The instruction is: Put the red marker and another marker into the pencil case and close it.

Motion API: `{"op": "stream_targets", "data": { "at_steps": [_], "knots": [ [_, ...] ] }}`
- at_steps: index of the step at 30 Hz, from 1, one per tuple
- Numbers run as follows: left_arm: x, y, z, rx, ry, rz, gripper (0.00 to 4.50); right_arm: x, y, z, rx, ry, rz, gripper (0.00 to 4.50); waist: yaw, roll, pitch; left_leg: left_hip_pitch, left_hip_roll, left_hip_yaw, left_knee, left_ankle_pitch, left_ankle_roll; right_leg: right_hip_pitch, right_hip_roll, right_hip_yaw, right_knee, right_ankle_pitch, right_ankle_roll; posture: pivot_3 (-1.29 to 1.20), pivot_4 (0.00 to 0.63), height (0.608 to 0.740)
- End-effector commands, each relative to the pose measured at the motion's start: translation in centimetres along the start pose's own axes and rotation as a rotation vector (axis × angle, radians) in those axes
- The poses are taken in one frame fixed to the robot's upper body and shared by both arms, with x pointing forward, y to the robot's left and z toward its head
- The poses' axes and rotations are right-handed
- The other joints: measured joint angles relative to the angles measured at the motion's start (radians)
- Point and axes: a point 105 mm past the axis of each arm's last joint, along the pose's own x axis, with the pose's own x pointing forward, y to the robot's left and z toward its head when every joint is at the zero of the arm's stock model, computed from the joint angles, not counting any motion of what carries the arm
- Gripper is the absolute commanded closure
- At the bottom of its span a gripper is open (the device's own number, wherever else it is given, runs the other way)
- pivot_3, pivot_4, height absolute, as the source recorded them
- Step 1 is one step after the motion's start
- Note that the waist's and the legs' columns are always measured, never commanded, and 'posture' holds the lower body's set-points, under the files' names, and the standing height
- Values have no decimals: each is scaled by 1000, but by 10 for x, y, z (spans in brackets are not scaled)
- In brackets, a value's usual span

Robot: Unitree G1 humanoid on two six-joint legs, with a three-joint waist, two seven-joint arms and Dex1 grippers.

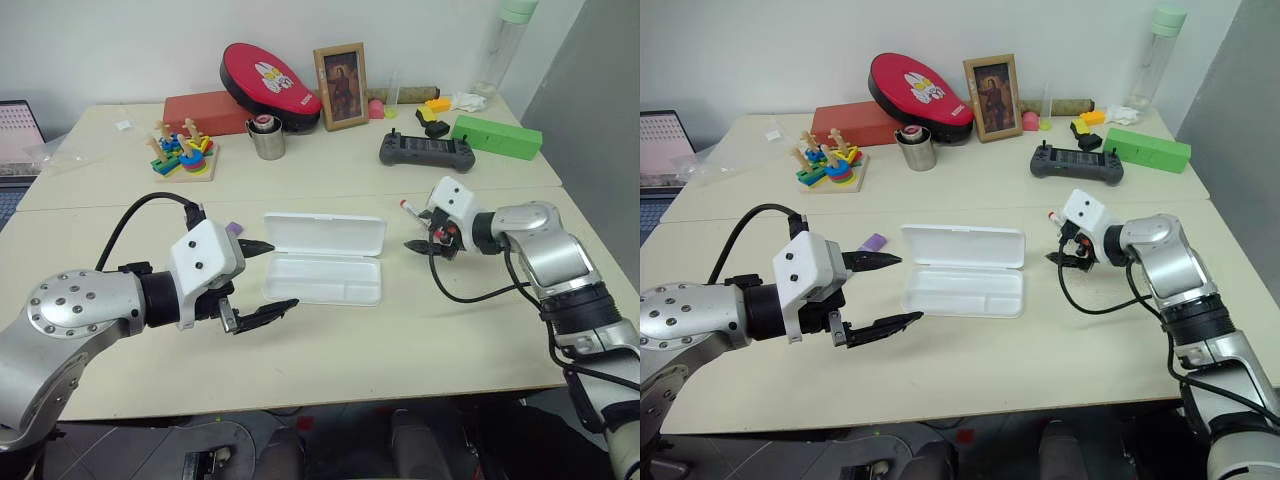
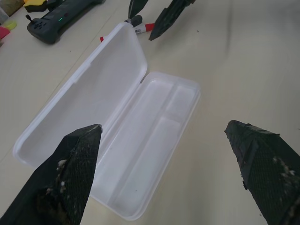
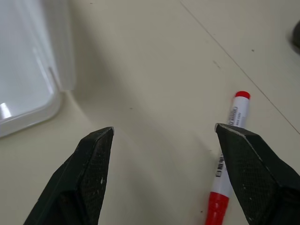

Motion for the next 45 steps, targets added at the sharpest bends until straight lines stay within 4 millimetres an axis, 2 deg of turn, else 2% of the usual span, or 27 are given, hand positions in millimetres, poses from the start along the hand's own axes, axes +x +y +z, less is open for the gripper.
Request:
{"op": "stream_targets", "data": {
  "at_steps": [1,4,7,16,24,41,45],
  "knots": [
    [-2,2,5,11,-18,19,0,-4,-20,12,-8,-47,-96,869,0,0,0,0,0,0,0,0,0,0,0,0,0,0,0,0,150,740],
    [-2,3,2,5,-15,22,0,-1,-26,9,19,-43,-122,869,0,0,0,0,0,0,0,0,0,0,0,0,0,0,0,0,150,740],
    [-2,2,-4,-14,-4,30,0,5,-40,-4,108,-12,-209,869,-4,0,0,1,0,0,0,0,0,0,0,0,1,0,0,0,150,740],
    [-1,3,-3,-17,-14,37,0,10,-41,-15,250,1,-205,869,-17,0,0,0,0,0,0,0,0,0,0,0,1,0,0,0,150,740],
    [-1,5,-3,-20,-15,40,0,11,-36,-16,308,-11,-182,869,-20,0,0,0,0,0,0,0,0,0,0,0,1,0,0,0,150,740],
    [-1,6,-4,-17,-16,50,0,17,-25,-19,317,1,-146,869,-22,0,0,0,0,0,0,0,0,0,0,0,1,0,0,0,150,740],
    [-1,6,-4,-12,-21,54,0,22,-22,-31,348,38,-138,869,-22,0,0,0,0,0,0,0,0,0,0,0,1,0,0,0,150,740]
  ]
}}
